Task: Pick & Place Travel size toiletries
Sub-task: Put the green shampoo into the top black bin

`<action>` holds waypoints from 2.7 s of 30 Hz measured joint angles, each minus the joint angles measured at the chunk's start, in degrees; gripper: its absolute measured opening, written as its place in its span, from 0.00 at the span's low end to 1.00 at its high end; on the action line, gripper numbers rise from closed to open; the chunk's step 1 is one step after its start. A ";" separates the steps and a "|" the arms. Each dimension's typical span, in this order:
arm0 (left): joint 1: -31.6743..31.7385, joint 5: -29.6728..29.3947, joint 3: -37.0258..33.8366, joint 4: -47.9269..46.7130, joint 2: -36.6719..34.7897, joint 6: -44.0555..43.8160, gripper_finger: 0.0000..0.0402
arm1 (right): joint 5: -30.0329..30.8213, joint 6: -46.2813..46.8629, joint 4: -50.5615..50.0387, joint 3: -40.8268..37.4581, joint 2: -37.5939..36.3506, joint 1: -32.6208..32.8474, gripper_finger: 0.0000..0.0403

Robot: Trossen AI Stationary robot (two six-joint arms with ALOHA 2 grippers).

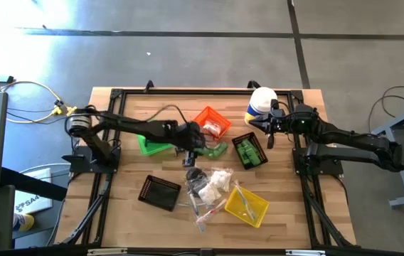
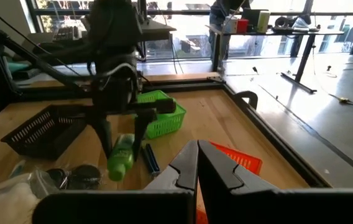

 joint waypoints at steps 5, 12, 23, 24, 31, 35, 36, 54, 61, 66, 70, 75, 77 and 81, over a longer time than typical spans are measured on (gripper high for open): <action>2.62 -0.11 0.05 0.48 -6.43 1.79 0.45 | -0.06 -0.08 2.76 0.00 0.00 -0.01 0.01; 3.87 5.16 -5.57 10.50 -9.80 -1.34 0.45 | -4.99 1.36 2.88 0.00 0.23 -0.01 0.01; 0.66 6.25 -24.25 52.06 -9.29 -9.15 0.45 | -13.38 3.96 4.77 0.00 7.26 0.14 0.01; 0.66 6.14 -25.45 54.32 -9.29 -9.76 0.45 | -13.61 4.44 5.78 0.00 8.43 0.44 0.01; 0.72 5.62 -29.83 63.27 -9.29 -10.76 0.45 | -13.33 4.58 17.03 0.00 18.22 5.76 0.01; 0.81 5.50 -29.97 63.80 -9.31 -11.74 0.45 | -10.68 5.44 25.00 0.00 23.69 9.03 0.01; 0.81 5.53 -29.97 64.22 -9.31 -11.76 0.45 | -9.77 5.92 27.07 0.00 24.90 9.58 0.01; 0.83 3.11 -29.97 67.00 -9.31 -10.43 0.45 | -4.69 0.95 40.40 0.00 32.20 12.01 0.01; 0.83 2.38 -29.92 68.88 -9.35 -10.27 0.45 | 0.14 1.72 41.73 0.00 32.20 12.09 0.08; 0.83 2.40 -29.92 68.87 -9.35 -10.27 0.45 | 0.33 4.32 42.44 0.00 33.36 13.32 0.28; 0.83 2.41 -29.92 68.89 -9.35 -10.27 0.45 | 2.81 4.64 46.37 0.09 35.35 14.97 0.45; 0.83 2.44 -29.92 68.99 -9.35 -10.23 0.45 | 8.24 6.42 51.47 0.04 40.26 16.55 0.60; 0.83 2.56 -29.92 69.00 -9.35 -10.23 0.45 | 9.16 10.05 54.19 0.09 42.59 16.57 0.64; 0.83 2.60 -29.92 68.97 -9.35 -10.23 0.45 | 9.15 13.34 57.10 0.96 46.64 16.55 0.72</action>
